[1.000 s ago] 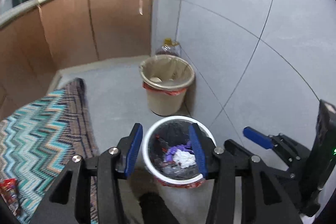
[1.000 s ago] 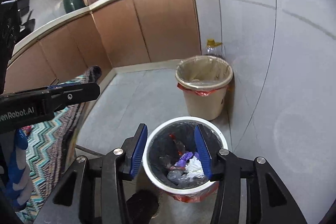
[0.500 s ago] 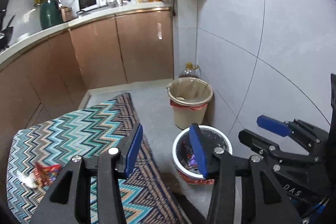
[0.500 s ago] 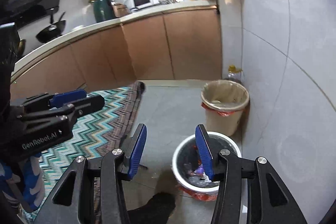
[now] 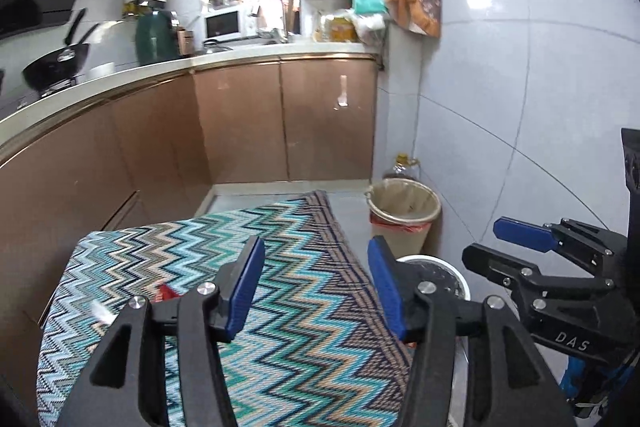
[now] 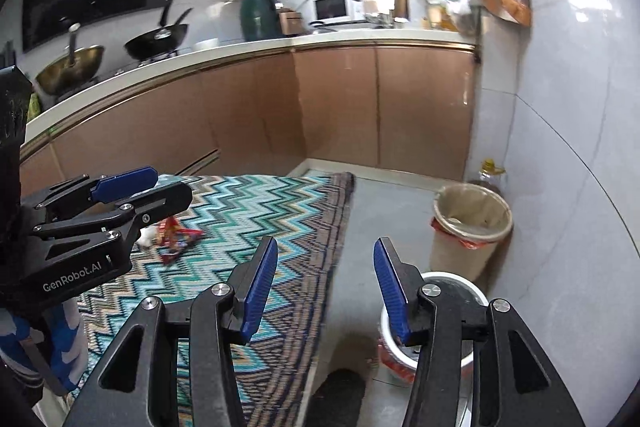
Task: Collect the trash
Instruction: 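Move both tools back over the red wrapper and tissue on the rug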
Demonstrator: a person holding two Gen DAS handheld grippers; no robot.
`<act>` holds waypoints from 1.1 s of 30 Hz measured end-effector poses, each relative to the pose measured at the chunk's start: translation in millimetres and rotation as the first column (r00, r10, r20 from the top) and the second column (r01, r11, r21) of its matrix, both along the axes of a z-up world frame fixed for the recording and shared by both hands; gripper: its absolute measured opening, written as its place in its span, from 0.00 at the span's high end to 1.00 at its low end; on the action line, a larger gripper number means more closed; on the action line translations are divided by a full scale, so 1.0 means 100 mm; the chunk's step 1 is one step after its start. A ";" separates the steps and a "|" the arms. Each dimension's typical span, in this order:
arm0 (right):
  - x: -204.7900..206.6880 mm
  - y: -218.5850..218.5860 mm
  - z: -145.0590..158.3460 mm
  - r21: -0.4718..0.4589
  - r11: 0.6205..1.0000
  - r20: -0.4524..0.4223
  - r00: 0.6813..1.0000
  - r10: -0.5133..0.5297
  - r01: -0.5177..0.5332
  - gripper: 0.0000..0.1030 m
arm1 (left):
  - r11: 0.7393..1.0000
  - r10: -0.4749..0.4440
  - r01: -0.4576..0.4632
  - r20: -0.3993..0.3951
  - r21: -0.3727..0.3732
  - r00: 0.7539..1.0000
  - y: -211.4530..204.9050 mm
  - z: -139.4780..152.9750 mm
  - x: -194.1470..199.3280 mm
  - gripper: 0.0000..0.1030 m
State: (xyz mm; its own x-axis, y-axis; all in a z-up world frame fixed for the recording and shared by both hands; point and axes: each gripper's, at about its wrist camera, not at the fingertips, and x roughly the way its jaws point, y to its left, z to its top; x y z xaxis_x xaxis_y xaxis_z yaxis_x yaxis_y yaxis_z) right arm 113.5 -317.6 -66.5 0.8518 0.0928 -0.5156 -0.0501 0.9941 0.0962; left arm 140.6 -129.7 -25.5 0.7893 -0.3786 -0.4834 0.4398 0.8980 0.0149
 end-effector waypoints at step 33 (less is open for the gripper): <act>1.07 2.20 -0.30 0.016 0.919 -0.189 0.901 0.391 -0.395 0.43 | 0.916 0.317 -0.381 -0.356 -0.123 0.879 3.05 -1.04 0.86 0.38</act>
